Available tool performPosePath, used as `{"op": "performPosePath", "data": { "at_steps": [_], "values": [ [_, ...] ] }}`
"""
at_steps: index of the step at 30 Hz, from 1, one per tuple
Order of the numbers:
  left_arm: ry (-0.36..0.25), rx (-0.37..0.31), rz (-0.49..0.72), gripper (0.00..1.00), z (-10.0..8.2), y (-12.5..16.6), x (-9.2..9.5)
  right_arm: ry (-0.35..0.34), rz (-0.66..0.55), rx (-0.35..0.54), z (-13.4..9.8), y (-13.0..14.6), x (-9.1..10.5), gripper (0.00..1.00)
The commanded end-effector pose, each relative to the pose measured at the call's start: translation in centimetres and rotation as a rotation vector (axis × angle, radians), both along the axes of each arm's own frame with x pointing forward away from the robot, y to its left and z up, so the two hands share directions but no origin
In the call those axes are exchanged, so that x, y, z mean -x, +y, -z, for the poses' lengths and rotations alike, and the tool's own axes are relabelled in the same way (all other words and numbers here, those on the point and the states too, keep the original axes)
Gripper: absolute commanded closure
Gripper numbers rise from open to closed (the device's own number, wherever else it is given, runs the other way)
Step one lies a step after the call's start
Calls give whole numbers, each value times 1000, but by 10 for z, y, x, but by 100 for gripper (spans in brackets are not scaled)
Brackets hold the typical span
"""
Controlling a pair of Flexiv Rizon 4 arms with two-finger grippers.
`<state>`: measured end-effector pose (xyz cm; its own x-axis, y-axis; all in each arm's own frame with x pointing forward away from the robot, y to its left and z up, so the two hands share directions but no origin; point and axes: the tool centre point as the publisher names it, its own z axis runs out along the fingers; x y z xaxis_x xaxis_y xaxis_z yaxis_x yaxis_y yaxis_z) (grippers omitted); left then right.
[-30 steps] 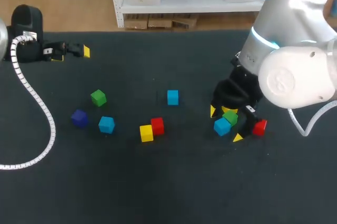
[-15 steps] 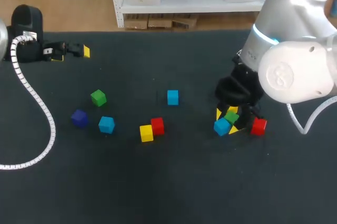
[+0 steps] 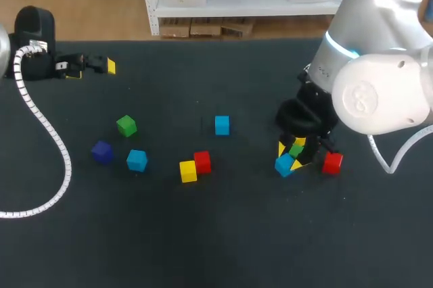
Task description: Place the blue cubes, place green cubes on the blue cubes, place the yellow cubes on the green cubes, then place the red cubes on the yellow cubes, and place purple cube on the red cubes.
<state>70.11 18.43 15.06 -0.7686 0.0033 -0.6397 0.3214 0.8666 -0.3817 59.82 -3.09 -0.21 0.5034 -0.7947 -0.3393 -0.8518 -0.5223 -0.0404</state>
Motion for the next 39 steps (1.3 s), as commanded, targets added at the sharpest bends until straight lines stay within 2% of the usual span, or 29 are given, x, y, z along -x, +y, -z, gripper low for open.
{"op": "performPosePath", "data": {
  "at_steps": [1, 6, 15, 20, 31, 39],
  "values": [
    [-1, 1, 0, 0, 0, 0, 0, 1, 1, -7, 1, 0, 0, 82],
    [-1, 1, 0, 0, 0, 0, 0, 5, 9, -24, -1, 2, -2, 100],
    [-1, 1, 0, 0, 0, 0, 0, 10, 28, -60, -8, 9, -4, 100],
    [-1, 1, 0, 0, 0, 0, 0, 53, 115, -83, -12, 14, -10, 100],
    [-1, 1, 0, 0, 0, 0, 0, -1, 305, -34, -25, 39, -33, 100],
    [-1, 1, 0, 0, 0, 0, 0, 4, 444, -30, -21, 54, -51, 100]
  ]
}}
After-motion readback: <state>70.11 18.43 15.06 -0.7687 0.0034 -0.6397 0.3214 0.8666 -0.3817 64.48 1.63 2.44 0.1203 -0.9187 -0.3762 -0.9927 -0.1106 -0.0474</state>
